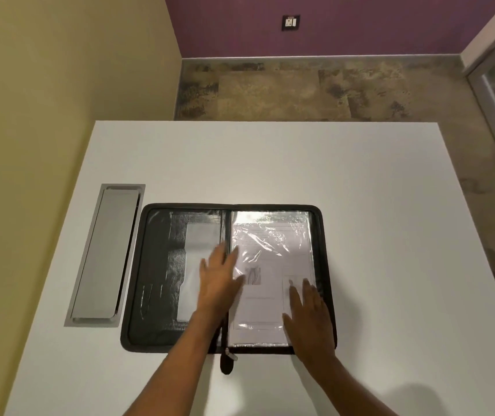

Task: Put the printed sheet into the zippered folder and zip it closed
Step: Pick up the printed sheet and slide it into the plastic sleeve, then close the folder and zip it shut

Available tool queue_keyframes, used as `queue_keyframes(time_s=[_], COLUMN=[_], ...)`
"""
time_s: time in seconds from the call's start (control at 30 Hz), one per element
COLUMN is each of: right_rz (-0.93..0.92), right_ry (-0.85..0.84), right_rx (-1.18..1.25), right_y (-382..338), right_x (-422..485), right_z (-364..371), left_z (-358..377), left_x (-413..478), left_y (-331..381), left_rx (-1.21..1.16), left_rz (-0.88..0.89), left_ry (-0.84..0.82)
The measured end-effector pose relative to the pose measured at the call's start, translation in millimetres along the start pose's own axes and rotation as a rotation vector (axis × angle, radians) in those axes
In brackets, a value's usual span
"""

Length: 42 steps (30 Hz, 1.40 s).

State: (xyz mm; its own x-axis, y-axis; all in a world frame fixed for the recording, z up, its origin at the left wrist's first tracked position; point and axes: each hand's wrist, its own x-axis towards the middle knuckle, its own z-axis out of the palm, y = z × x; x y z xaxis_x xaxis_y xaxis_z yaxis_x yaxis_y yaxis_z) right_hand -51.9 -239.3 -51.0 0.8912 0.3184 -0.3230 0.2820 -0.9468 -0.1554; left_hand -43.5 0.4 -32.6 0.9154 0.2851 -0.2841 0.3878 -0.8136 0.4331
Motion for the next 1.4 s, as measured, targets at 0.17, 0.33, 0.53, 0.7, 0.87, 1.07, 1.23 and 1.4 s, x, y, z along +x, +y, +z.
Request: queue_keyframes(time_s=[0.17,0.33,0.53,0.7,0.87,1.07,1.23,1.4], right_rz=[0.076,0.108,0.13,0.146,0.143,0.154,0.128,0.005], right_ry=[-0.023,-0.037,-0.086,-0.089,-0.058,-0.047,-0.028,0.167], right_rx=[0.031,0.076,0.116,0.099,0.029,-0.006,-0.009,0.239], right_y=[2.8,8.0,18.9,38.1,67.8,91.8,100.1,48.4], right_x=[-14.4,-21.5,-26.3,-31.5,-38.0,-42.8,-50.2,-45.6], right_z=[3.6,4.2,0.9,-4.1,-0.3,-7.0,-14.9,-50.8], left_z=[-30.6,-38.2,-42.6,-40.5,-50.9,-82.7,-111.9,-134.4], left_x=[-22.8,-36.2,-32.2,-29.6,-30.2,-41.7,-52.5,-62.8], left_y=[-76.5,-127.2,-137.0,-136.7,-124.9,-90.8,-47.7,12.5], left_rx=[-0.053,-0.104,-0.079,-0.164,-0.343,-0.456,-0.487,-0.497], left_rz=[-0.479,-0.618,-0.674,-0.643,-0.66,-0.549,-0.434,-0.306], left_ry=[0.184,0.185,0.139,0.168,0.225,0.282,0.316,0.257])
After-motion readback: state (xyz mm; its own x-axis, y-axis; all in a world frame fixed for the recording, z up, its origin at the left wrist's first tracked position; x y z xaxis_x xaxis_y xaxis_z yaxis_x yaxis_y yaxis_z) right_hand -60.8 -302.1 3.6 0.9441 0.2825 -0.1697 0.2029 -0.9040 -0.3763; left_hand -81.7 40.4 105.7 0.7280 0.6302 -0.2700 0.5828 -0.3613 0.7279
